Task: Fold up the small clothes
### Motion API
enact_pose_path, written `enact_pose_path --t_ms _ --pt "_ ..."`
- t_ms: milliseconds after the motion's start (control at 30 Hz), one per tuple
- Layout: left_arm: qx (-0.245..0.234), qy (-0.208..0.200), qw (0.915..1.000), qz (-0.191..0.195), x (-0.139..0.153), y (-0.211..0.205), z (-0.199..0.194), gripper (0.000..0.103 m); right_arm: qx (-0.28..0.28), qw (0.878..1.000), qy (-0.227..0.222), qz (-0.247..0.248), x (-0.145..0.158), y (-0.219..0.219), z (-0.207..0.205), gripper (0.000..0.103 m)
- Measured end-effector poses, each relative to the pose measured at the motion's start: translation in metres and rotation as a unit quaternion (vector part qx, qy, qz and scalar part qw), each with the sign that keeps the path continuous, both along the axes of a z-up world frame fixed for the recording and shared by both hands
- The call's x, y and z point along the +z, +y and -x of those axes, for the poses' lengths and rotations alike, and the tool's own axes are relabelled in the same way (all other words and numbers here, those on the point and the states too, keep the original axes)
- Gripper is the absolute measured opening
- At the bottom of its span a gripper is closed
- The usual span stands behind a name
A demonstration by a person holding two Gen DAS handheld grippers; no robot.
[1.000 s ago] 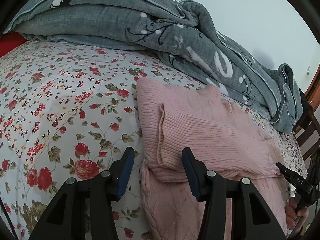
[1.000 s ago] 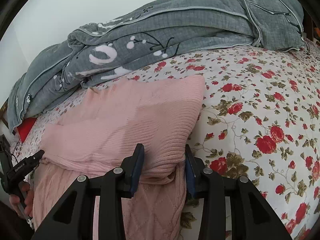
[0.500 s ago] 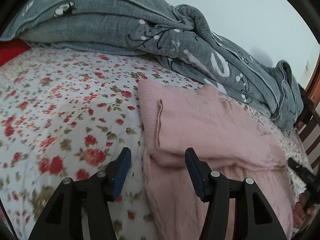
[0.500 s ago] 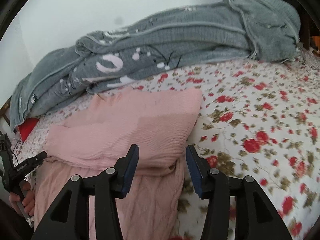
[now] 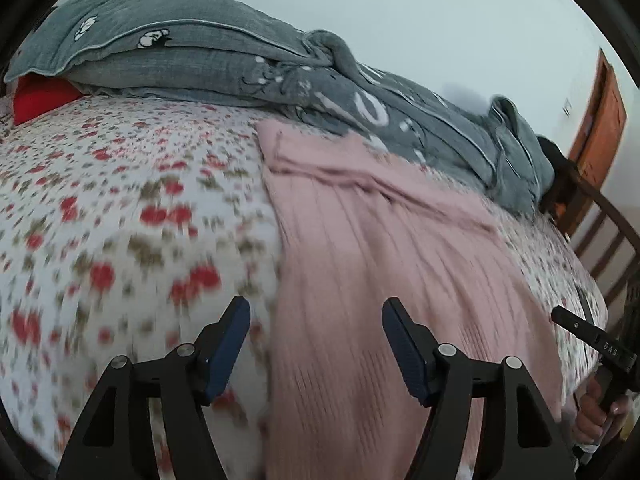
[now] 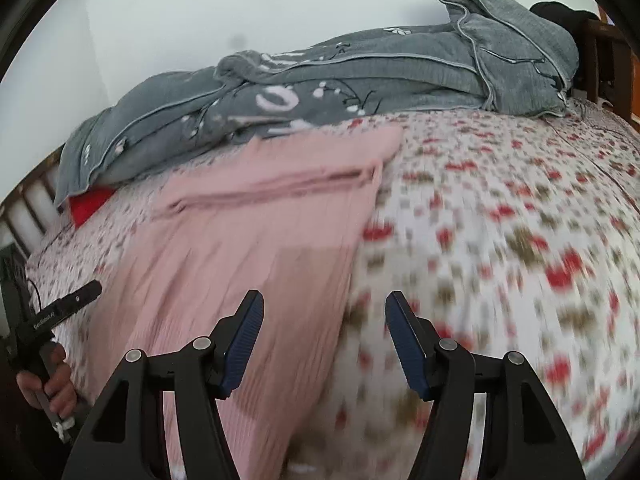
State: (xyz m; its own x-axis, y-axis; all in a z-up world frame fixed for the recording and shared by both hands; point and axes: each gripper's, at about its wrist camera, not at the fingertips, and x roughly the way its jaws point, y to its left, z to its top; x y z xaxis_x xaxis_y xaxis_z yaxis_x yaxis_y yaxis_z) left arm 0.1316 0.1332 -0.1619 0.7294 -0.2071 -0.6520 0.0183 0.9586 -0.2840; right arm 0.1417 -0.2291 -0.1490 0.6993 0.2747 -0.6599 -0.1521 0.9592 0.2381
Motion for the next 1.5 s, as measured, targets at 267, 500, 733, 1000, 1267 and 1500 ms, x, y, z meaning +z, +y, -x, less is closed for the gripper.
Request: enact_pose_path --t_ms 267,500,733,1000,1267,1500 --pt "0.008 0.007 0.9998 -0.017 -0.008 -0.004 0.046 0.071 0.002 1.0 -0.011 -0.006 -0.028 0.005 0.069 0.062" --pt "0.011 0.041 0.9982 -0.043 -0.02 -0.011 0.042 0.071 0.009 1.0 -0.027 -0.006 -0.038 0.014 0.078 0.062" --pt "0.017 0.069 0.997 -0.031 -0.028 -0.01 0.036 0.058 0.035 0.998 -0.024 0.051 -0.047 0.039 0.08 0.051" --pt "0.031 0.023 0.9991 0.019 -0.018 0.011 0.054 0.007 0.059 0.992 -0.056 0.094 -0.044 0.053 0.095 0.005" --pt "0.041 0.029 0.9966 0.065 -0.024 0.039 0.063 0.007 0.014 0.997 -0.063 -0.043 -0.027 -0.011 0.103 0.004" --pt "0.033 0.052 0.9952 0.076 -0.029 0.044 0.06 0.008 0.007 0.999 -0.041 0.005 -0.035 0.003 0.098 0.005"
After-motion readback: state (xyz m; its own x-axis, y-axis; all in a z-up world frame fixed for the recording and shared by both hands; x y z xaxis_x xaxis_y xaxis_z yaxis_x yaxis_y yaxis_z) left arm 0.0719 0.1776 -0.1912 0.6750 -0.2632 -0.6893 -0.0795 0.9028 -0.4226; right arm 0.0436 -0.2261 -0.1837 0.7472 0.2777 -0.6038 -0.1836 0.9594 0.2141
